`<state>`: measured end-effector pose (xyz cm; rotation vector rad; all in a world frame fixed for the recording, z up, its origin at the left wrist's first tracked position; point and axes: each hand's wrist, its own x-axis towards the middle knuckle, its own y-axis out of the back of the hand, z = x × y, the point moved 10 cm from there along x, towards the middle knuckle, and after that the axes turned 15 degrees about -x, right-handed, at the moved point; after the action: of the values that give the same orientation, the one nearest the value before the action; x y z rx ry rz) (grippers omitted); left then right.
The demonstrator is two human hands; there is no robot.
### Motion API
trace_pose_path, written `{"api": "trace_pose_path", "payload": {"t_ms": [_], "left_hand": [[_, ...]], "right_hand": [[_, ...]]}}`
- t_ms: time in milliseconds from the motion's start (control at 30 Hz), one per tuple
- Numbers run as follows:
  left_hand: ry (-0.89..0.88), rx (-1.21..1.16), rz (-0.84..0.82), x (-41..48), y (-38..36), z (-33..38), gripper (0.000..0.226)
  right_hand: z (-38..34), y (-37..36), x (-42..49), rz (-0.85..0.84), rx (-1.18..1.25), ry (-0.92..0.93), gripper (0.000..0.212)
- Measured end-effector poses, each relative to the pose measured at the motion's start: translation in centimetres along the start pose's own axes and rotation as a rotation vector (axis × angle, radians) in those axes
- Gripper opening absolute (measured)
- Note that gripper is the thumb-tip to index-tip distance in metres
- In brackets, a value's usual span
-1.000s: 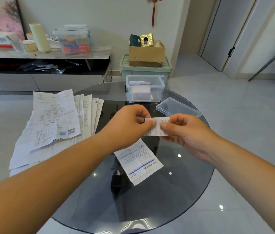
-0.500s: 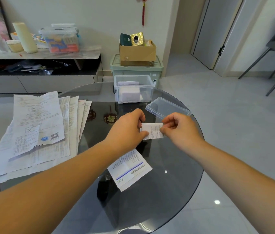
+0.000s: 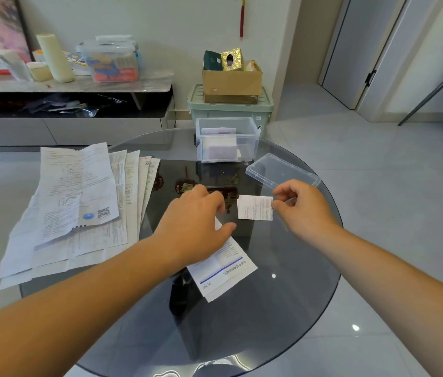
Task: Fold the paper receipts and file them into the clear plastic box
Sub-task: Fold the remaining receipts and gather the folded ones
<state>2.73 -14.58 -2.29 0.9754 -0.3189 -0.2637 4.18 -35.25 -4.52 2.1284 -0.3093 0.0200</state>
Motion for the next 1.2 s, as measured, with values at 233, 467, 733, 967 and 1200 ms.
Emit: {"api": "trace_pose_path", "payload": {"t_ms": [233,467,733,967,1200], "left_hand": [[0.003,0.069,-0.113,-4.5,1.1,-1.1,0.05],[-0.086,0.083,-0.156,-7.1,1.1,-1.5,0.06],[-0.14,0.062,-0.175,-7.1,0.3,-1.0,0.06],[-0.138,0.076,-0.225,-6.6,-1.0,-0.9,0.061],[-0.13,0.201,-0.21,-5.6,-0.4,-0.6,0.055]], "right_hand": [[-2.3,3.7,-1.7,0.162,0.03,0.04,0.017],[-6.0,2.7,-4.6,0.1,-0.108,0.239,0.011],[-5.4,1.7,-4.6,0.052,-0.117,0.246,0.009],[-4.2,-0.6,-4.1,-0.132,-0.168,0.267,0.009],[-3.9,-2.0,-4.3,-0.246,-0.347,0.382,0.038]]}}
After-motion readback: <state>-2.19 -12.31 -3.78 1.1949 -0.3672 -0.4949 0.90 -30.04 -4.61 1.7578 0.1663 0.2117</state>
